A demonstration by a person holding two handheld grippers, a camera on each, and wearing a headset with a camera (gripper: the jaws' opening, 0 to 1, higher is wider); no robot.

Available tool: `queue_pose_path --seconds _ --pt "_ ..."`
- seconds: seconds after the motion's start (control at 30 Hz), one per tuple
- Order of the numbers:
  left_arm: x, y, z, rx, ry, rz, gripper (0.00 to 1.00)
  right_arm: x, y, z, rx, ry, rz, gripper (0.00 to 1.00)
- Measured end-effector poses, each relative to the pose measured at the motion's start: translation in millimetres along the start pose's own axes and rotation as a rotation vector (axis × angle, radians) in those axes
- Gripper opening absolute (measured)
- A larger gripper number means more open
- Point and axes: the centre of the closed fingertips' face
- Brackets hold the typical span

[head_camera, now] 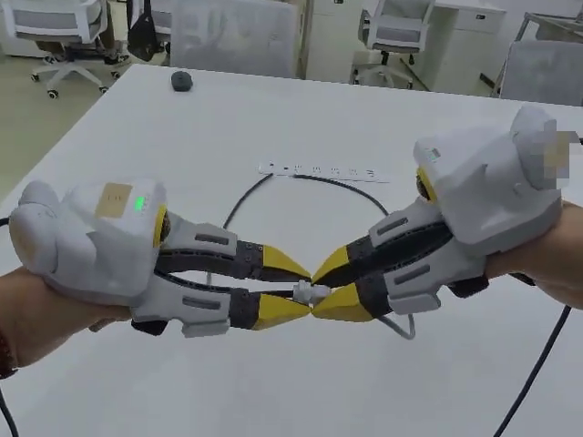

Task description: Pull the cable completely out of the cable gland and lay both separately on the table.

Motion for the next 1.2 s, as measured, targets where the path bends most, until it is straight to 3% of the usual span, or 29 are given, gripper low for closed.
queue_pose_path --seconds 0.2,0.27,0.57,0.7,0.87,1.0,1.1,1.2 --pt "1.6 2.5 3.5 0.019 -0.013 -0.066 0.17 -1.7 5.1 -1.5 0.037 -0.008 0.013 0.08" --pt "0.8 -1.0 2.4 0.043 -0.014 -0.106 0.17 -2.9 2.3 -3.2 0.068 -0.011 0.009 0.08" --pt "3.0 -12.7 -6.0 0.103 0.010 -0.160 0.17 -10.6 -11.2 -3.7 0.171 -0.057 -0.029 0.08" --pt "5.2 -16.3 -8.3 0.118 0.016 -0.164 0.16 -12.6 -14.9 -2.6 0.209 -0.082 -0.024 0.07" --pt "11.1 -14.1 -6.9 0.111 0.013 -0.107 0.15 -14.7 -12.0 -0.2 0.221 -0.106 -0.008 0.07" --pt "8.3 -12.6 -6.2 0.118 -0.009 -0.137 0.14 -13.1 -11.1 -1.0 0.256 -0.105 0.002 0.07" --pt "8.2 -18.9 -8.2 0.147 -0.004 -0.168 0.14 -16.6 -18.3 -4.4 0.336 -0.132 0.016 0.07" --pt "8.1 -19.9 -6.9 0.143 -0.004 -0.164 0.14 -15.9 -16.1 -5.3 0.341 -0.128 0.019 0.07"
Point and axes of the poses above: the centre of the closed fingertips' face, and the gripper's own axes: z roughly forward along the fingers, x roughly to its right, y roughly out of its underside, and after that the axes turned 14 degrees about -y, right-handed
